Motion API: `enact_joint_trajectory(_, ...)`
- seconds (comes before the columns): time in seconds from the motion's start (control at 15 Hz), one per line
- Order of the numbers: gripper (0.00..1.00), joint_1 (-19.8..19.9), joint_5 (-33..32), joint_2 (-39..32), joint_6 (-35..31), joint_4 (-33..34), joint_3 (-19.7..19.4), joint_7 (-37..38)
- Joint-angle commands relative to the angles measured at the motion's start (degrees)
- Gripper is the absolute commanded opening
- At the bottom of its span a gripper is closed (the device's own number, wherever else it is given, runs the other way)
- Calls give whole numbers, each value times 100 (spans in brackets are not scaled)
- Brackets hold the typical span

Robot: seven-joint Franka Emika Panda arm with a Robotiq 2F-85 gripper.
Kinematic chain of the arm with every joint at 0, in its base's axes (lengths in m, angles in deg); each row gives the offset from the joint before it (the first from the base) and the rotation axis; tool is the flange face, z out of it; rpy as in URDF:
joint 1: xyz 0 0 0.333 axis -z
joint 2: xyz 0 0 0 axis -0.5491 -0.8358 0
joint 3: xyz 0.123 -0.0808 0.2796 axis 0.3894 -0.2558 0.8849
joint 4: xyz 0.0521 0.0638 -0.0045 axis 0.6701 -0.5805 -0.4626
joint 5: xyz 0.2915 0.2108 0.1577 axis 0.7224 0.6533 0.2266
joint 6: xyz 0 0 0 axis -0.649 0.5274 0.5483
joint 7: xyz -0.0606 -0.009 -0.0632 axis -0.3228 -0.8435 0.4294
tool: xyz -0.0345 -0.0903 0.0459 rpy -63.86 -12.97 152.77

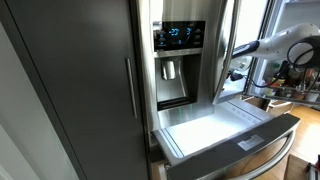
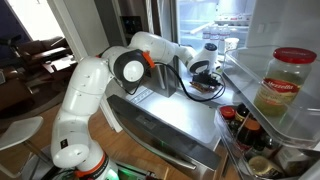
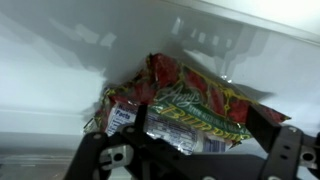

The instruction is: Move the two brown packets forward

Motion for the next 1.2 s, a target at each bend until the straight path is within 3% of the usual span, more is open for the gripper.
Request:
enact_joint_trajectory(0.0,100,-61,-335,-178,226,187,-163,-148)
enact_joint_trajectory(0.27,98,-167,-798,-243,165,137,-314,-189)
enact_joint_trajectory(0.33,78,-172,-882,-254,181,137,-322,-199)
enact_joint_trajectory(0.47,70,-176,-1010,-245,185,124,-323,-231)
enact_joint_trajectory(0.67,46,-181,-1109,-148,182,52,-309,-348)
enact_joint_trajectory(0.93,16,-399,-1524,125,96,-195,-570,-236)
enact_joint_trajectory(1.07,5,-543,-1855,242,128,-287,-775,-167)
enact_joint_trajectory(1.13,5,-600,-2004,299,147,-338,-865,-162)
